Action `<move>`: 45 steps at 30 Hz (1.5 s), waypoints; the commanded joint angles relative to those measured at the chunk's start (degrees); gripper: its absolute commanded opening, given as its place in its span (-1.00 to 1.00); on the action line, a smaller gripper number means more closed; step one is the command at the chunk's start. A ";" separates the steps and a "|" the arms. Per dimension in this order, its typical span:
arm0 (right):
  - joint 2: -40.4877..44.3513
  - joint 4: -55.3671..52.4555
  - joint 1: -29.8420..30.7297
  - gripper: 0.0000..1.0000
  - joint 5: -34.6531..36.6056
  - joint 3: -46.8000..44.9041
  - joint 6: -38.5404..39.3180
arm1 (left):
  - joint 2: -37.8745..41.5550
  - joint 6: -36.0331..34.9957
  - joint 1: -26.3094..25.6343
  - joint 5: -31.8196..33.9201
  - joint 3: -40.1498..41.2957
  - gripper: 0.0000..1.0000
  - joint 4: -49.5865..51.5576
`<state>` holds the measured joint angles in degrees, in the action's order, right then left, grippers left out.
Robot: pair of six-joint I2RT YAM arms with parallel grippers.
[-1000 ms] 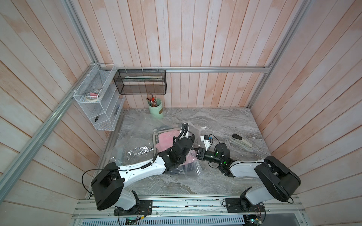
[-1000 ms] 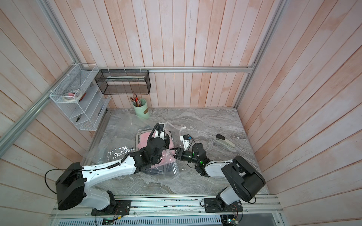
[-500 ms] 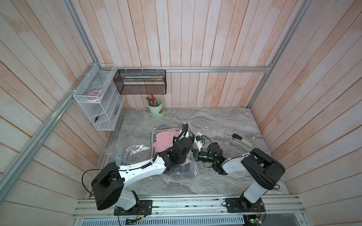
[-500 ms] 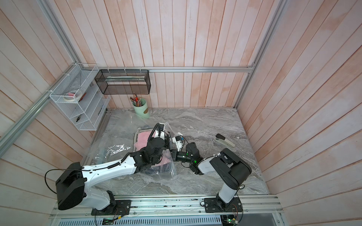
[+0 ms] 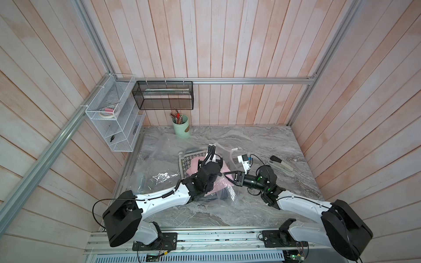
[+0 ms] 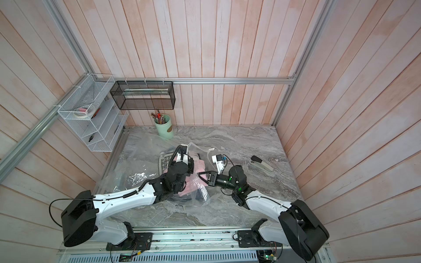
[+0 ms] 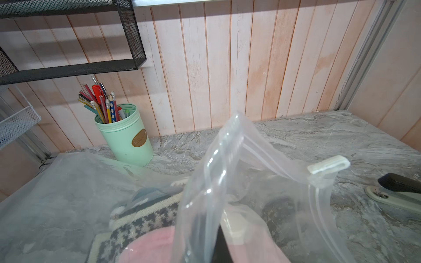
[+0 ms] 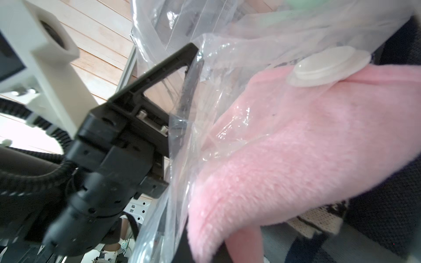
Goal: Take the blanket out of the vacuum bag
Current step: Take out the blanket from the vacuum bag.
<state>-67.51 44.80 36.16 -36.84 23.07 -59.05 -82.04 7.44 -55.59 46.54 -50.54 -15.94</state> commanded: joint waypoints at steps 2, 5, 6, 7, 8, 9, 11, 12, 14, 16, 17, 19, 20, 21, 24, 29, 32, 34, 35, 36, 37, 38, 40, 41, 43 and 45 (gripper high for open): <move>9.93 -5.41 -0.81 -1.00 3.15 -1.11 -0.55 | 0.23 -2.59 0.40 1.79 1.62 -1.00 -0.23; 17.47 -8.87 -2.02 -1.00 8.96 -3.61 -1.27 | 0.86 -1.25 0.40 0.98 2.77 -1.00 -0.10; 19.66 -10.01 -2.63 -1.00 10.42 -4.10 -1.40 | 1.17 -0.60 0.40 0.72 3.19 -1.00 0.10; 21.79 -11.37 -3.37 -1.00 11.84 -4.31 -1.42 | 1.51 0.26 0.40 0.55 3.51 -1.00 0.63; 23.38 -12.37 -4.29 -1.00 12.48 -4.29 -1.27 | 1.85 1.15 0.40 0.40 3.76 -1.00 1.20; 24.17 -12.85 -5.10 -1.00 12.16 -4.02 -1.20 | 2.20 1.57 0.40 0.24 4.09 -1.00 1.50; 24.31 -14.64 -6.96 -1.00 9.96 -2.19 -0.64 | 2.91 1.95 0.40 0.27 5.15 -1.00 1.27; 24.20 -16.22 -7.23 -1.00 9.45 -0.91 0.18 | 3.24 1.95 0.40 0.43 5.62 -1.00 1.10; 24.36 -19.92 -7.33 -1.00 9.51 1.85 2.08 | 4.13 1.96 0.40 0.65 6.30 -1.00 1.21; 24.59 -22.18 -7.89 -1.00 9.60 3.76 3.28 | 4.99 1.90 0.40 0.74 6.78 -1.00 1.41; 24.62 -22.55 -8.41 -1.00 9.37 4.29 3.57 | 5.45 1.80 0.40 0.83 7.07 -1.00 1.52; 24.24 -21.94 -9.65 -1.00 8.24 4.44 3.38 | 6.23 1.55 0.40 1.00 7.62 -1.00 1.62; 23.95 -21.16 -10.33 -1.00 7.21 4.44 2.96 | 6.68 1.39 0.40 1.09 7.88 -1.00 1.63; 23.68 -20.50 -10.85 -1.00 6.34 4.39 2.73 | 7.03 1.27 0.40 1.19 8.13 -1.00 1.79; 23.55 -22.40 -12.08 -1.00 5.86 5.63 3.94 | 8.11 1.04 0.40 1.44 8.65 -1.00 2.57; 24.26 -28.08 -16.85 -1.00 4.35 10.28 6.71 | 9.25 0.00 0.40 2.37 9.39 -1.00 2.99; 23.71 -30.05 -20.87 -1.00 1.16 13.94 7.62 | 10.15 -0.31 0.40 2.63 10.10 -1.00 2.46; 23.31 -31.85 -23.09 -1.00 -0.63 16.38 8.91 | 10.65 -0.02 0.40 2.85 10.11 -1.00 2.99; 23.22 -33.41 -24.17 -1.00 -0.63 17.70 10.01 | 10.98 0.23 0.40 2.77 10.18 -1.00 3.19; 23.06 -34.44 -25.33 -1.00 -0.76 18.70 10.84 | 11.24 0.29 0.40 2.59 10.48 -1.00 3.03; 22.71 -35.63 -26.95 -1.00 -1.26 19.84 11.46 | 11.48 0.00 0.40 2.59 10.76 -1.00 2.57; 22.15 -36.20 -28.68 -1.00 -2.24 20.90 11.95 | 11.55 -0.30 0.40 2.72 10.80 -1.00 2.45; 20.78 -36.38 -31.96 -1.00 -4.03 22.43 12.71 | 11.68 -0.09 0.40 2.85 10.31 -1.00 3.63; 19.84 -35.97 -33.68 -1.00 -5.16 23.03 12.77 | 11.85 -0.02 0.40 2.76 10.27 -1.00 3.98; 17.60 -34.43 -36.51 -1.00 -7.59 23.80 12.22 | 12.37 -0.55 0.40 2.84 10.71 -1.00 3.19; 15.37 -32.91 -38.72 -1.00 -8.67 24.29 12.32 | 12.75 -0.64 0.40 3.16 10.89 -1.00 3.55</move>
<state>-50.15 9.98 -0.38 -42.24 45.89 -48.29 -70.98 8.32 -55.59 47.03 -40.80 -12.84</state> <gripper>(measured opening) 0.062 0.045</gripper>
